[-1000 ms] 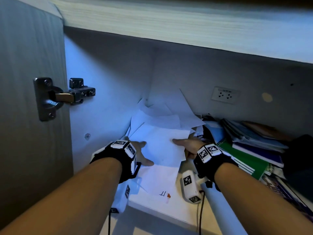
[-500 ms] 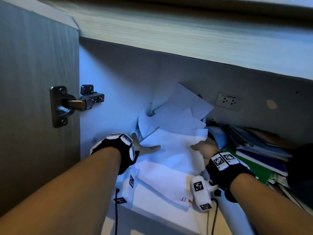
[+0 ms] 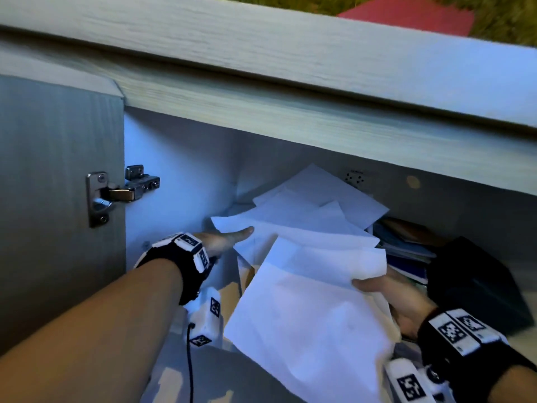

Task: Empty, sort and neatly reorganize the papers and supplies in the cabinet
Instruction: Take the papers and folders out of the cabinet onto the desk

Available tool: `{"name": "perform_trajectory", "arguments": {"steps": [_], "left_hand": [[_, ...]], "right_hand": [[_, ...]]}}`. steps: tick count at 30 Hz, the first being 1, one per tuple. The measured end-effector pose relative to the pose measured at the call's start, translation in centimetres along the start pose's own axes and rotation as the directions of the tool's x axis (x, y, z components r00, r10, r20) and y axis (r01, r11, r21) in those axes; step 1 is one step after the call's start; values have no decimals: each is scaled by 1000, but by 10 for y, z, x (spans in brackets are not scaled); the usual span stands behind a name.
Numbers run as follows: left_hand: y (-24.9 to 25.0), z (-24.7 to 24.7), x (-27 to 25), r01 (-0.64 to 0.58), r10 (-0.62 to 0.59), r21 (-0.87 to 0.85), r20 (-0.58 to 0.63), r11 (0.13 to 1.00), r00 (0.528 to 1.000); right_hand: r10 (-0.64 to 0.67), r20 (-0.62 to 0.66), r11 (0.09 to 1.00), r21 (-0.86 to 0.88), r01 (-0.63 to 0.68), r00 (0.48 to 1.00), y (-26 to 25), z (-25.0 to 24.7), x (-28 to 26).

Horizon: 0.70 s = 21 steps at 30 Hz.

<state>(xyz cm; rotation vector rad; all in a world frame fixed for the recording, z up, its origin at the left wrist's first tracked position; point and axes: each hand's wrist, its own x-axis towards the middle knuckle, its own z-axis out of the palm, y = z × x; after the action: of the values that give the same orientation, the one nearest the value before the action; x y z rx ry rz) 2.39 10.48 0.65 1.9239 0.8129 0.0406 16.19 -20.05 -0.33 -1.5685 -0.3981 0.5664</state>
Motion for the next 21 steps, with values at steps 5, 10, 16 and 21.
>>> {"name": "perform_trajectory", "arguments": {"steps": [5,10,16,21], "left_hand": [[-1,21,-22,-217,209,-296,-58,930,976],[-5,44,-65,-317,333,-465,-51,827,942],[10,54,-126,-372,360,-364,-105,854,927],[32,48,-159,-428,408,-268,-131,863,904]], "right_hand": [[-3,60,1000,25,2,998,-11,0,-55],[17,43,999,-41,-15,999,-20,-3,-109],[113,-32,989,-95,-115,993,-37,-15,-162],[96,-119,980,-160,-115,988,-65,-26,-201]]}}
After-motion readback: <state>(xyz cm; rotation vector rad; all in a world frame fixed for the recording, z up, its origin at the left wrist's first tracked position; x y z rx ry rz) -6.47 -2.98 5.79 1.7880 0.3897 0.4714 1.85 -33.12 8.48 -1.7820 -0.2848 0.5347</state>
